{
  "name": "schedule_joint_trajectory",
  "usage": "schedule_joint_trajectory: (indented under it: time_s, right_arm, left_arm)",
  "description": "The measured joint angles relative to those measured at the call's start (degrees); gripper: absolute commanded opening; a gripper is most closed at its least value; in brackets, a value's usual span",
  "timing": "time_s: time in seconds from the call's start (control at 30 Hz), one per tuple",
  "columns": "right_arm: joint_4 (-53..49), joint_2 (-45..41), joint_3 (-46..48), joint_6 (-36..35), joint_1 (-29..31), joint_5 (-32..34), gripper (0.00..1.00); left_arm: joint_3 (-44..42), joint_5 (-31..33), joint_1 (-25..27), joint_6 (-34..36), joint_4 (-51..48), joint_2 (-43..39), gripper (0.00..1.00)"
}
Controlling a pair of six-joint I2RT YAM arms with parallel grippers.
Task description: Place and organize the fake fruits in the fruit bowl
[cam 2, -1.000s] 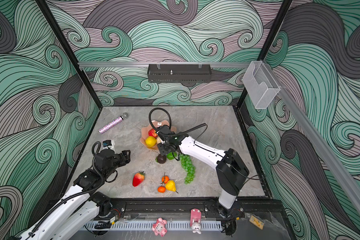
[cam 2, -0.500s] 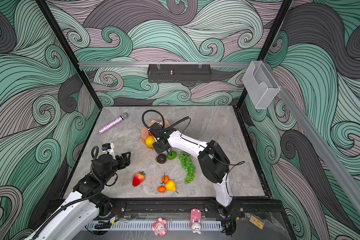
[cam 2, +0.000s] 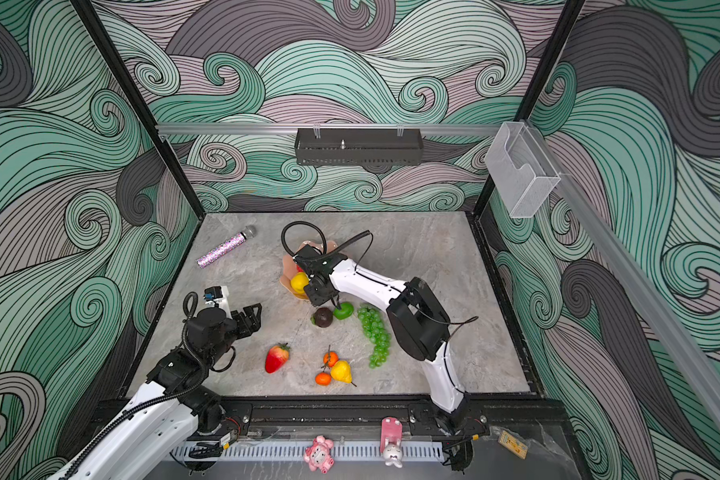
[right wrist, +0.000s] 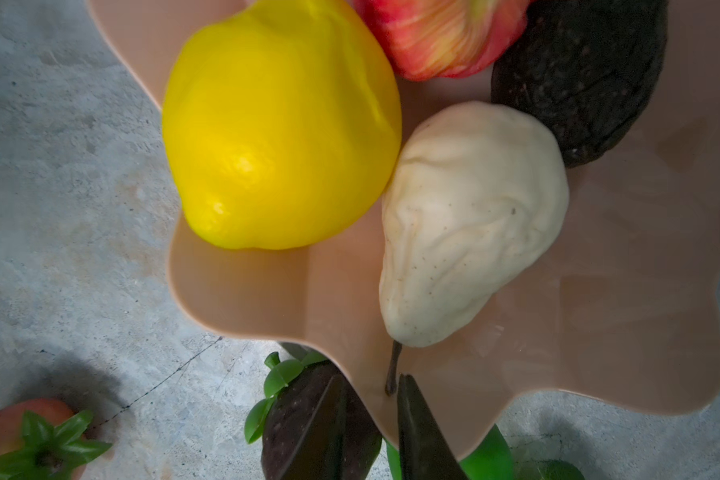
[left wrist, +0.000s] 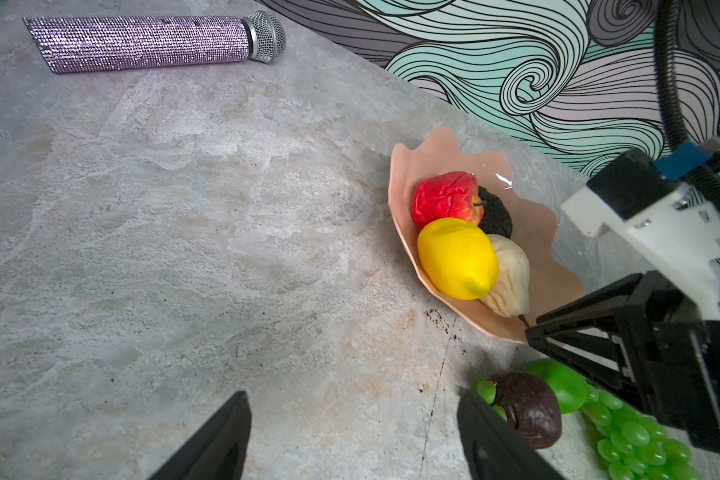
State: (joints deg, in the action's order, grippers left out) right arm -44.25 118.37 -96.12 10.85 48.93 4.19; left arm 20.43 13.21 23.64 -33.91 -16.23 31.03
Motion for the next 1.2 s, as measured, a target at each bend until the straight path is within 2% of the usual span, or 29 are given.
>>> schedule_joint_trajectory:
  time_s: [0.73, 1.2]
  right_arm:
    - [-1.2, 2.8, -2.3, -0.7, -1.0, 2.0, 0.16]
    - [-1.4, 3.1, -2.5, -1.5, -1.0, 2.7, 0.02]
  left_arm:
    - [0.0, 0.0, 0.0, 0.0, 0.5, 0.0, 0.81]
    - [0.0, 0.0, 0.0, 0.0, 0.5, 0.0, 0.81]
